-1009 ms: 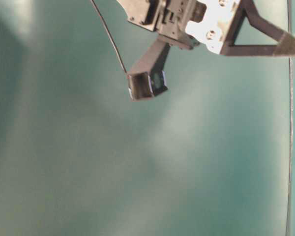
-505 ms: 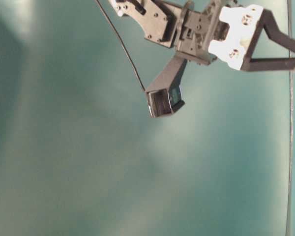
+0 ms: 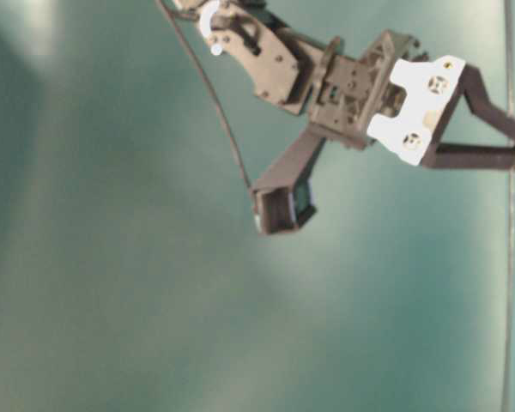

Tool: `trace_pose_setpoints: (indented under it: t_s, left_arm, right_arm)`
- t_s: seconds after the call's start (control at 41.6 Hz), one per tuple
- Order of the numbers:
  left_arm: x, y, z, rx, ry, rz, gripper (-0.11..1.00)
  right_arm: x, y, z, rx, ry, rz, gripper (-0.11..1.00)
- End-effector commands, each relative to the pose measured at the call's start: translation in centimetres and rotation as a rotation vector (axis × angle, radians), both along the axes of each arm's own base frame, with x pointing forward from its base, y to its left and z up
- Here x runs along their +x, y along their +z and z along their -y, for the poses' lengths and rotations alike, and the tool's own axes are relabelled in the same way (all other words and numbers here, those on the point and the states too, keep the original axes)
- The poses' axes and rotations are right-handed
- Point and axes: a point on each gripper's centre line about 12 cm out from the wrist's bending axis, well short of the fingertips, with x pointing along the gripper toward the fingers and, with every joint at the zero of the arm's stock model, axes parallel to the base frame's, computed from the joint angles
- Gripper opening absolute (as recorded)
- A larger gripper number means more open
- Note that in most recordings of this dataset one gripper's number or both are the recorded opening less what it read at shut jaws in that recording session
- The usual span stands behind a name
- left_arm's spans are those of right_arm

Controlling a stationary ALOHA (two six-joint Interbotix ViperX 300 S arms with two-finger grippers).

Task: Scoop the yellow hexagonal prism block from the bowl with a spoon using the right arm.
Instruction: 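Lower the spoon into the bowl and scoop under the yellow block, then raise the spoon holding the yellow block up above the bowl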

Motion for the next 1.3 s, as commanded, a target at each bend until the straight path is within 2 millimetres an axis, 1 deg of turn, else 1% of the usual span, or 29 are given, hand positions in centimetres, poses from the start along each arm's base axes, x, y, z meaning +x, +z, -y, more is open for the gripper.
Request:
trace_pose_setpoints:
  t_s: [0.0, 0.192, 0.553, 1.273]
  left_arm:
    - [0.3, 0.8, 0.0, 0.003, 0.001, 0.018, 0.01]
    - [0.3, 0.8, 0.0, 0.003, 0.001, 0.017, 0.01]
    - [0.3, 0.8, 0.0, 0.003, 0.001, 0.017, 0.01]
    - [0.3, 0.8, 0.0, 0.003, 0.001, 0.017, 0.01]
  right_arm:
    - [0.8, 1.8, 0.2, -0.028, 0.002, 0.064, 0.22]
    - [1.3, 2.8, 0.5, -0.045, 0.007, 0.096, 0.22]
    - [1.0, 4.7, 0.4, -0.057, 0.007, 0.144, 0.22]
    - [1.4, 5.1, 0.7, -0.074, -0.007, 0.198, 0.22]
